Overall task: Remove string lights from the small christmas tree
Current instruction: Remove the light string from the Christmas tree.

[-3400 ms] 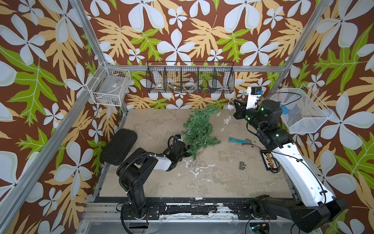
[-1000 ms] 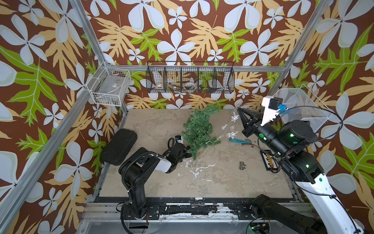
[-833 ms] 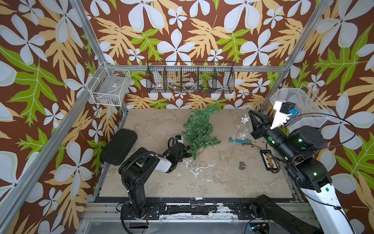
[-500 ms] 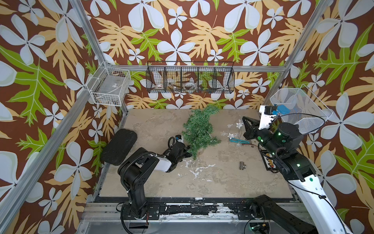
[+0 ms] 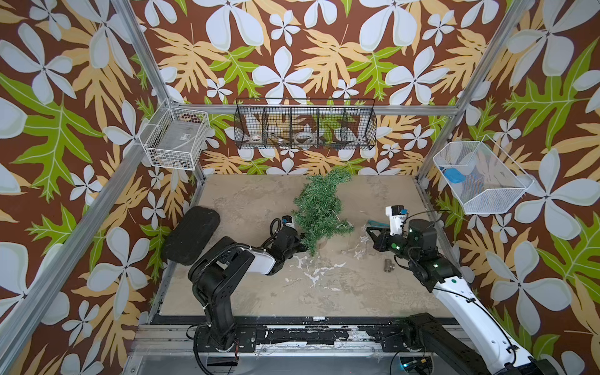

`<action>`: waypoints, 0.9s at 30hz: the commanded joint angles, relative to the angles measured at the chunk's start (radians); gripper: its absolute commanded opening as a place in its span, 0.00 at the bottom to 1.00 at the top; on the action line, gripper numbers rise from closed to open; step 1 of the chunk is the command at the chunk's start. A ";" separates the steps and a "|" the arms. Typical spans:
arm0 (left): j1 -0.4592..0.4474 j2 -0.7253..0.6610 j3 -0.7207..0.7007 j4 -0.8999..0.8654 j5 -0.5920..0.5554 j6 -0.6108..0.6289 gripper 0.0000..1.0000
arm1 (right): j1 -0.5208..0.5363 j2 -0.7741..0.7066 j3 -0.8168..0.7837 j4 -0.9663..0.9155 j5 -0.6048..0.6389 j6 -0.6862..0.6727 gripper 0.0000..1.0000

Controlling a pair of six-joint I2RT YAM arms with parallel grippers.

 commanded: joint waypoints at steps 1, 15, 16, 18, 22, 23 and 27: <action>0.000 0.016 0.006 -0.145 0.001 0.023 0.60 | 0.002 -0.030 -0.123 0.212 -0.090 0.005 0.00; -0.001 0.021 0.035 -0.176 0.001 0.028 0.60 | 0.127 -0.001 -0.255 0.470 0.003 -0.003 0.10; -0.001 0.020 0.035 -0.179 -0.001 0.029 0.60 | 0.127 0.007 -0.257 0.484 0.002 0.001 0.12; -0.001 0.020 0.037 -0.182 -0.003 0.030 0.60 | 0.128 0.019 -0.259 0.501 0.007 0.004 0.16; 0.000 0.021 0.042 -0.187 -0.004 0.030 0.59 | 0.129 0.044 -0.251 0.527 0.007 0.004 0.18; -0.001 0.021 0.044 -0.189 -0.004 0.031 0.59 | 0.130 0.049 -0.251 0.531 0.007 0.004 0.18; -0.002 0.023 0.050 -0.191 -0.004 0.028 0.59 | 0.151 0.069 -0.255 0.557 0.020 0.003 0.19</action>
